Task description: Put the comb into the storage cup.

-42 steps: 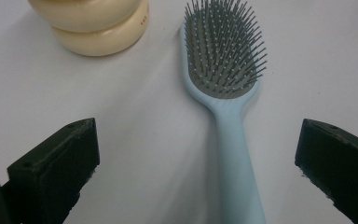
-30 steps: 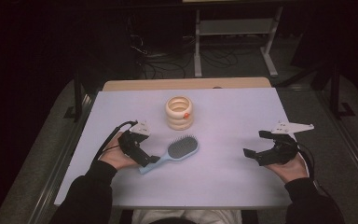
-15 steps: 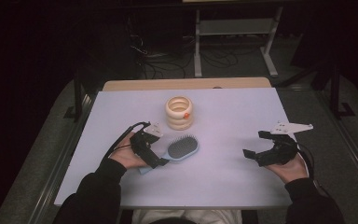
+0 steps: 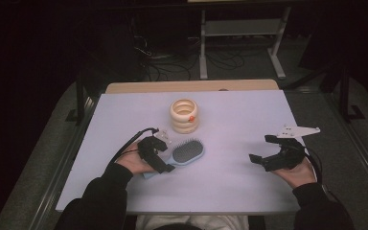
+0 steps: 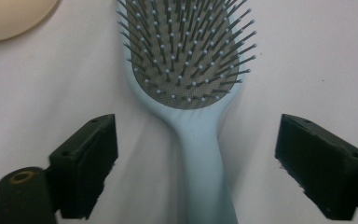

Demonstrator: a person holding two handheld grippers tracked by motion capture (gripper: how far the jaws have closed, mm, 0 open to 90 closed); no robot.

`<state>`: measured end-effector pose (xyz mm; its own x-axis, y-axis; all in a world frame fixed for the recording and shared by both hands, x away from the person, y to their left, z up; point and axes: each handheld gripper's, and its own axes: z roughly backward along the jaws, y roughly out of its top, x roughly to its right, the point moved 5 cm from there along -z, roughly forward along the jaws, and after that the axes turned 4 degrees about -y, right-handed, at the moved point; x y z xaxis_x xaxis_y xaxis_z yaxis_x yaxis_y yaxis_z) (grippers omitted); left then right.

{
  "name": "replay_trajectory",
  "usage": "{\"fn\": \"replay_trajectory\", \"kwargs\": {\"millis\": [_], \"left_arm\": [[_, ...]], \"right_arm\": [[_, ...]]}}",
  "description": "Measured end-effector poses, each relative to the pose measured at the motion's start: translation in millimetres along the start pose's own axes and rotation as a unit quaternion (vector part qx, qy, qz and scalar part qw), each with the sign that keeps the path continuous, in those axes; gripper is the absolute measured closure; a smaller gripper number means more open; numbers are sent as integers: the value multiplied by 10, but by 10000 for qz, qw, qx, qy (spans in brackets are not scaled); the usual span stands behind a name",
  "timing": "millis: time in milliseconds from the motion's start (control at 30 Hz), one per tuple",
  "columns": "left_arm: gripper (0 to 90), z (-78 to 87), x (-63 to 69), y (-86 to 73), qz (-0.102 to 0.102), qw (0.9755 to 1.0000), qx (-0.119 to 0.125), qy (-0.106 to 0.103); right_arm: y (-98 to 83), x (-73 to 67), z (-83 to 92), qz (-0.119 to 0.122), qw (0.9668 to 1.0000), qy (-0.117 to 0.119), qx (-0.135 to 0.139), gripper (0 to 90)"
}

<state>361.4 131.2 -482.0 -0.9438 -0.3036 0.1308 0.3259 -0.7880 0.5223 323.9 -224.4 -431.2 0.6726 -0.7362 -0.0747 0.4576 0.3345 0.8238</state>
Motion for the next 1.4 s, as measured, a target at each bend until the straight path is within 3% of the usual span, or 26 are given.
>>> {"fn": "replay_trajectory", "kwargs": {"millis": [300,367,400,433,567,800,1000,1067,1133,1400], "left_arm": [[320,-85,1,-29,-78,9996,-261,77],[424,-96,-2,-32,-80,9995,-297,99],[468,-90,-12,-29,-123,9993,-281,207],[540,-84,-10,-28,-122,9995,-260,119],[691,-75,-13,-37,-208,9990,-322,219],[701,-70,-2,-44,-346,9985,-332,253],[701,-57,12,-57,-377,9985,-374,164],[701,-38,47,-43,-527,9977,-369,197],[702,-30,64,-32,-546,9978,-327,168],[702,162,106,106,-640,9978,-152,58]], "right_arm": [[-5,-3,-8,15,10000,8,-39,0],[-7,-4,-12,22,10000,8,-51,0],[-8,-4,-13,23,10000,7,-54,0],[-8,-4,-14,21,10000,8,-57,0],[-14,-2,-19,39,10000,3,-90,0],[-17,-2,-23,32,9999,-2,-107,0],[-20,0,-25,33,9999,-9,-117,0],[-19,1,-24,26,9999,0,-110,0],[-19,2,-23,20,9999,7,-101,0],[-21,0,-23,24,9999,13,-113,0]]}}
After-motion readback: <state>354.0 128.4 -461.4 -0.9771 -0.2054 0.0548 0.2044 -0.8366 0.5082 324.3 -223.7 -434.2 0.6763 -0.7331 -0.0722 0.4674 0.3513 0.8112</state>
